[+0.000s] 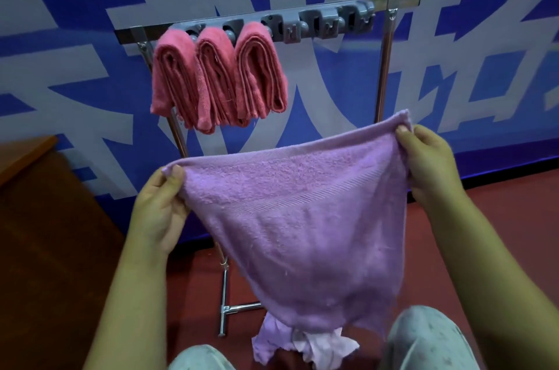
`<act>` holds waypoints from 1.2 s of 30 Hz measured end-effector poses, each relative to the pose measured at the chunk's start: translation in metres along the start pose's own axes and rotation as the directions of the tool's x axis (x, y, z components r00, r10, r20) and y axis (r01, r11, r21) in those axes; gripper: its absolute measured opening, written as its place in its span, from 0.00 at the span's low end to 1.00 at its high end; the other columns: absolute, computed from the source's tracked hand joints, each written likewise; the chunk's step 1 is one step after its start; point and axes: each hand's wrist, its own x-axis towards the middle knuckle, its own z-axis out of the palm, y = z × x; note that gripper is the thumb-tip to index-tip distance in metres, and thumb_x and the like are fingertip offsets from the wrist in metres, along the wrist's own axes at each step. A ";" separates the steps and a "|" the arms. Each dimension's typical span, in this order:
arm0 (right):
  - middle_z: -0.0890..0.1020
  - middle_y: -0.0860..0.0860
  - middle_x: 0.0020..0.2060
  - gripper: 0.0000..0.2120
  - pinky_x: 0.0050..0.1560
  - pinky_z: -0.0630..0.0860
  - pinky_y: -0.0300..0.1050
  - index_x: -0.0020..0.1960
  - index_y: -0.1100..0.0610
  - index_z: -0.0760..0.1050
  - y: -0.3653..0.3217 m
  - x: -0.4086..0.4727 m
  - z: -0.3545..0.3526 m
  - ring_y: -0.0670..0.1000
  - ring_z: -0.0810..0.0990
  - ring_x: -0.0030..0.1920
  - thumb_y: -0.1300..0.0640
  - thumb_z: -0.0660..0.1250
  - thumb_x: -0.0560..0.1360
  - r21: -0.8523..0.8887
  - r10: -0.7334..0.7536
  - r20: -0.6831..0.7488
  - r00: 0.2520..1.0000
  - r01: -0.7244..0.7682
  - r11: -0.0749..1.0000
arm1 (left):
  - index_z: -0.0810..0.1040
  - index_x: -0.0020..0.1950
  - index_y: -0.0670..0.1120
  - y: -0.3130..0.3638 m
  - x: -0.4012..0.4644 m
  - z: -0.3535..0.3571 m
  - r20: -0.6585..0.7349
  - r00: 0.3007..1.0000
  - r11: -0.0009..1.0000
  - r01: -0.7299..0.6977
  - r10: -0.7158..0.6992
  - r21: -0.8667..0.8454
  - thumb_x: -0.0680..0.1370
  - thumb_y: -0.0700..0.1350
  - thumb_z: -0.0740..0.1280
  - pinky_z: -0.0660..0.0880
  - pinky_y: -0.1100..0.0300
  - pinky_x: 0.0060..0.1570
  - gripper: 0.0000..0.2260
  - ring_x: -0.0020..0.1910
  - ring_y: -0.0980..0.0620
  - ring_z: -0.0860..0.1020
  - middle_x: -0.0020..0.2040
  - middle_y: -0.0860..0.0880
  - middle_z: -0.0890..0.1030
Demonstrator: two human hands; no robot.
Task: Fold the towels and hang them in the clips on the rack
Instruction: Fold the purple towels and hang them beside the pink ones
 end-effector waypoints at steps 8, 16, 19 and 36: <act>0.81 0.47 0.28 0.11 0.33 0.75 0.37 0.41 0.59 0.77 0.003 0.001 -0.003 0.45 0.78 0.31 0.55 0.62 0.79 0.110 0.037 0.209 0.977 -0.062 0.992 | 0.83 0.37 0.50 0.001 0.008 -0.001 -0.026 1.000 1.000 -0.014 0.015 0.005 0.78 0.43 0.62 0.78 0.66 0.41 0.13 0.38 0.60 0.79 0.37 0.55 0.82; 0.83 0.50 0.32 0.11 0.34 0.78 0.37 0.43 0.59 0.78 -0.014 -0.001 -0.006 0.47 0.81 0.35 0.58 0.60 0.79 0.294 0.089 0.177 0.980 -0.139 0.946 | 0.83 0.37 0.48 0.019 0.003 -0.005 -0.061 0.998 0.996 0.022 -0.027 -0.083 0.80 0.43 0.59 0.80 0.64 0.40 0.17 0.39 0.58 0.81 0.35 0.53 0.84; 0.81 0.50 0.25 0.11 0.29 0.77 0.39 0.43 0.59 0.75 0.005 0.003 0.010 0.48 0.80 0.27 0.59 0.57 0.80 0.250 0.443 0.256 0.859 -0.502 0.828 | 0.79 0.45 0.43 -0.003 0.014 -0.007 -0.251 0.897 0.931 0.357 -0.364 -0.073 0.78 0.43 0.64 0.80 0.57 0.39 0.07 0.41 0.52 0.80 0.36 0.47 0.84; 0.84 0.42 0.38 0.08 0.41 0.75 0.31 0.41 0.55 0.79 -0.005 -0.126 0.086 0.39 0.82 0.41 0.60 0.64 0.77 0.054 -0.050 0.192 0.980 0.040 0.998 | 0.81 0.43 0.43 -0.008 -0.089 0.104 -0.072 0.986 0.895 0.164 -0.147 0.416 0.73 0.39 0.71 0.80 0.53 0.45 0.01 0.40 0.48 0.84 0.37 0.44 0.85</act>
